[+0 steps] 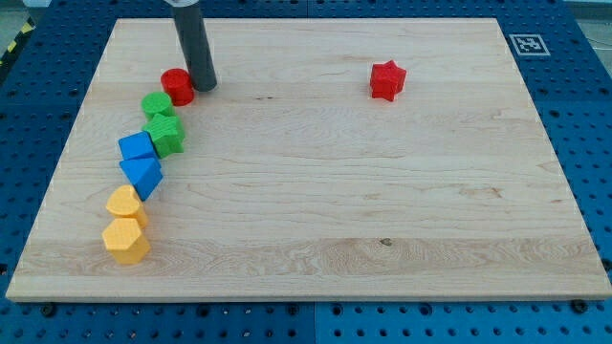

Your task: Drag the red star to the top of the red circle

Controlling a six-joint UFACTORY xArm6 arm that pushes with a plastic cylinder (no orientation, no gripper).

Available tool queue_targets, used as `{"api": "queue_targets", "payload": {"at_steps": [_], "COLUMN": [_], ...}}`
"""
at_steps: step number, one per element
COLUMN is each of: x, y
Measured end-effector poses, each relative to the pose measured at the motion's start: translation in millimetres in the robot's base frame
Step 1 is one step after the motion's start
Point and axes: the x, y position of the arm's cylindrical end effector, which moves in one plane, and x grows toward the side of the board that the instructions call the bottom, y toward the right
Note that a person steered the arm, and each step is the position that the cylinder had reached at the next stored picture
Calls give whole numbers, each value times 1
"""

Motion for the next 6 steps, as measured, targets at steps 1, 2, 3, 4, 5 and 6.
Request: {"api": "queue_targets", "payload": {"at_steps": [1,2,3,4,5,6], "x": [4,-8,-19,24,71,68], "y": [-10,-5,54,122,197,289]}}
